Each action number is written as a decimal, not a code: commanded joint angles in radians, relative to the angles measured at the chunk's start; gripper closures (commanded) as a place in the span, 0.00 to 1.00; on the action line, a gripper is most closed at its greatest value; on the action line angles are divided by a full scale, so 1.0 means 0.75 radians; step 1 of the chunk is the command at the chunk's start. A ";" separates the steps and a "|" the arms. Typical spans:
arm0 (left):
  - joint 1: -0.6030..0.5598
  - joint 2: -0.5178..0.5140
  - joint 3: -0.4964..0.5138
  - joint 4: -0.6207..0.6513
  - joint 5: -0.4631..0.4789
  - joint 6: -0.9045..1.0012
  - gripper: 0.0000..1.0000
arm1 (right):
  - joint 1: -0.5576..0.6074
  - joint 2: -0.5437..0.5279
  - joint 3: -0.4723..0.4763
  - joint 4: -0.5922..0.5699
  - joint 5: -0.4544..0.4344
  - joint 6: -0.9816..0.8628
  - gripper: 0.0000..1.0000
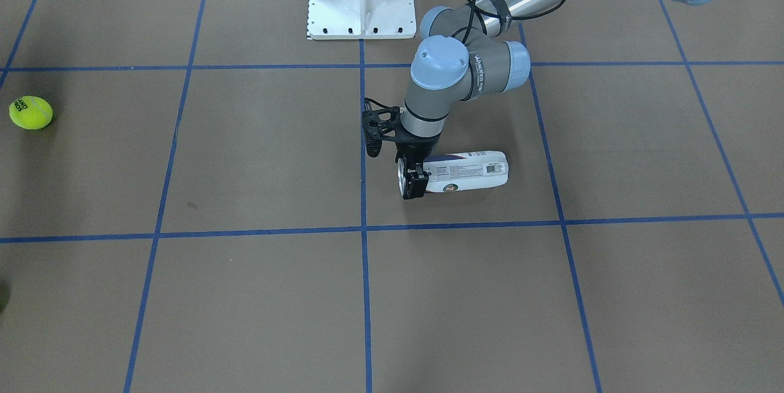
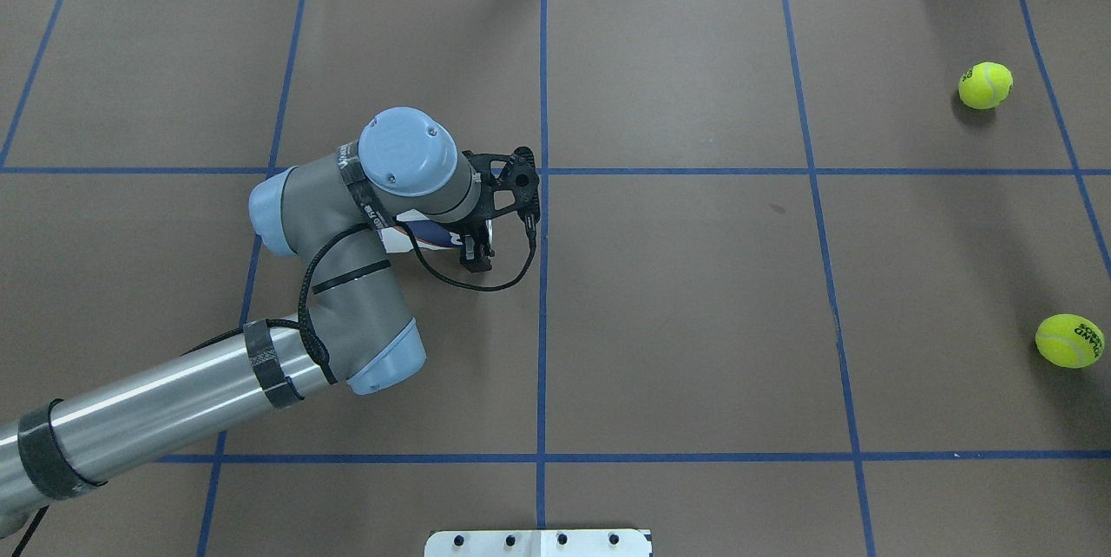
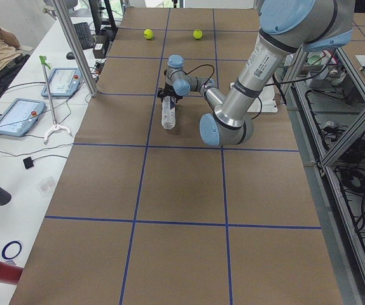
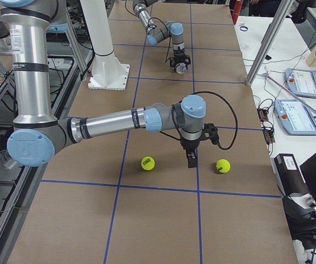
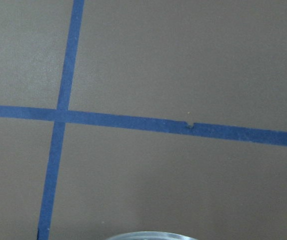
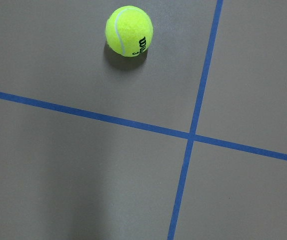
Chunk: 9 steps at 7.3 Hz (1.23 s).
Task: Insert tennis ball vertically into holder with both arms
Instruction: 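Close the left gripper around the can's open end, then lift the can with the left gripper and tilt it upright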
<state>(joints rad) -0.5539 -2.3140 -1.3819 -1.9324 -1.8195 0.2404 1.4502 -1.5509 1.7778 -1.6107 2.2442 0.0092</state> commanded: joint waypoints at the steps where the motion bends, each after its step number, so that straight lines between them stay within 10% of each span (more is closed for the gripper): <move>1: 0.002 0.001 0.018 0.002 0.004 -0.004 0.06 | -0.001 0.000 0.002 0.000 0.000 0.000 0.01; 5: 0.004 -0.001 0.018 -0.001 0.027 -0.004 0.35 | 0.001 -0.002 0.002 0.000 0.000 0.000 0.01; 9: -0.004 -0.001 -0.212 -0.003 0.013 -0.056 0.43 | -0.001 0.000 0.004 0.000 0.000 0.000 0.01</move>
<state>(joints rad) -0.5538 -2.3148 -1.4644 -1.9321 -1.8062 0.2226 1.4502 -1.5511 1.7804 -1.6107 2.2442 0.0092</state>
